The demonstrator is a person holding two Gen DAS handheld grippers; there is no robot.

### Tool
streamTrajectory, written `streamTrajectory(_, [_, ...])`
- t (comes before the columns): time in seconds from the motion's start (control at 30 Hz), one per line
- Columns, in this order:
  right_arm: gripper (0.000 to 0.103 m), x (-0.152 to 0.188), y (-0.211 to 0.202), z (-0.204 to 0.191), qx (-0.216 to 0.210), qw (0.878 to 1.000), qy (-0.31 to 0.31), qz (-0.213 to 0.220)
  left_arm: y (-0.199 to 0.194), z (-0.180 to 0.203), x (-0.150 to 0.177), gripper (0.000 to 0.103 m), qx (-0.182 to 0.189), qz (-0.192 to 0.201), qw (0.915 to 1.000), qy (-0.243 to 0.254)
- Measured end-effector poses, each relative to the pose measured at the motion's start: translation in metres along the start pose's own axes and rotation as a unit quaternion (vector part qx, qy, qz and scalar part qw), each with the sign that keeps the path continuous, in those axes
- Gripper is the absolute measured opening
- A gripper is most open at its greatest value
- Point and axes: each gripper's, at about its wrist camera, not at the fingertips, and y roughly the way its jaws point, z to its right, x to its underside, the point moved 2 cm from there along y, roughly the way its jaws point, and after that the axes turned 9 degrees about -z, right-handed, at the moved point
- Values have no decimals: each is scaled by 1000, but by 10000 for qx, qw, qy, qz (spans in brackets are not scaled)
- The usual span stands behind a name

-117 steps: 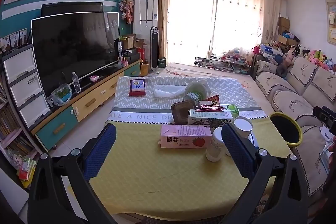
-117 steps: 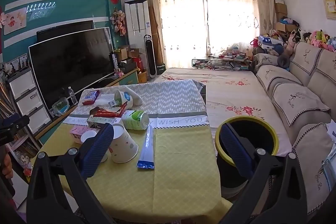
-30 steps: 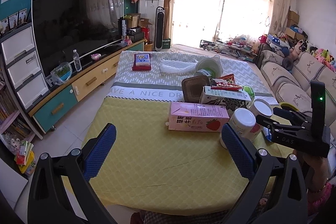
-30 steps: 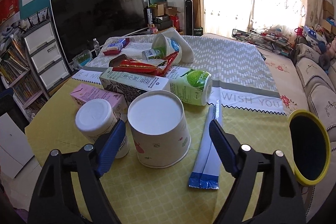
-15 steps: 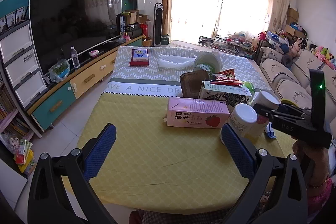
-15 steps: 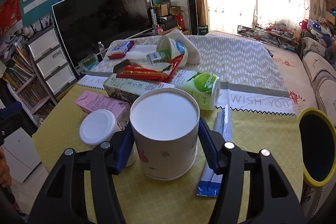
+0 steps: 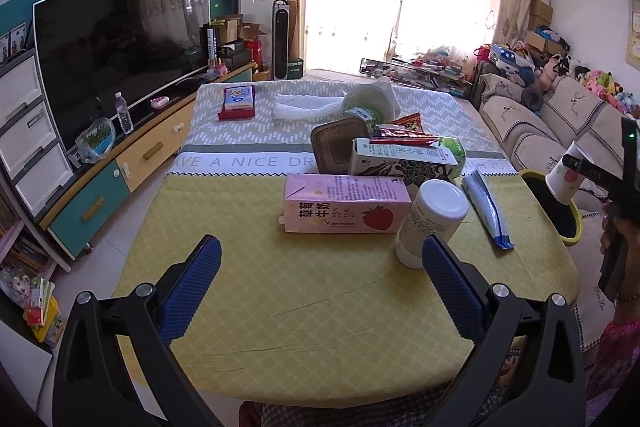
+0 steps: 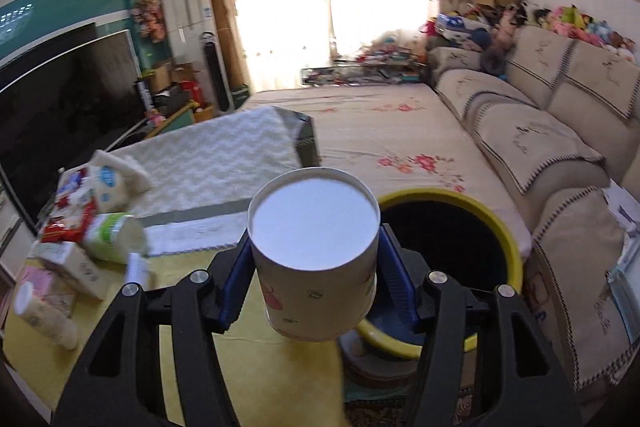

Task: Collect trash
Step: 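Carry the paper cup over the yellow bin and open the right gripper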

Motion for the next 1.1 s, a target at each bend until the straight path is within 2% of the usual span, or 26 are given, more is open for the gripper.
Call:
streamTrajectory(0.07, [57, 1, 21, 28, 285, 9992, 239, -176, 3, 9, 1, 99, 69, -20, 9999, 137])
streamTrajectory(0.23, [57, 7, 73, 74, 576, 9948, 615, -575, 22, 38, 2, 99, 234, -233, 9982, 491])
streamTrajectory(0.37, [57, 10, 107, 92, 679, 9915, 713, -852, 36, 58, 2, 99, 347, -299, 9967, 673])
streamTrajectory(0.47, [59, 12, 121, 96, 719, 9900, 721, -976, 48, 68, -1, 99, 263, -348, 9962, 752])
streamTrajectory(0.53, [66, 12, 122, 97, 741, 9899, 733, -960, 54, 71, -3, 99, 264, -387, 9960, 764])
streamTrajectory(0.7, [68, 12, 112, 94, 705, 9919, 676, -814, 68, 76, -9, 99, 235, -431, 9958, 772])
streamTrajectory(0.87, [69, 16, 97, 89, 594, 9933, 666, -739, 76, 73, -17, 99, 198, -303, 9963, 781])
streamTrajectory(1.03, [70, 15, 83, 85, 498, 9945, 671, -632, 85, 75, -27, 99, 428, -244, 9954, 820])
streamTrajectory(1.1, [70, 15, 80, 86, 480, 9946, 686, -616, 86, 80, -28, 95, 502, -188, 9945, 897])
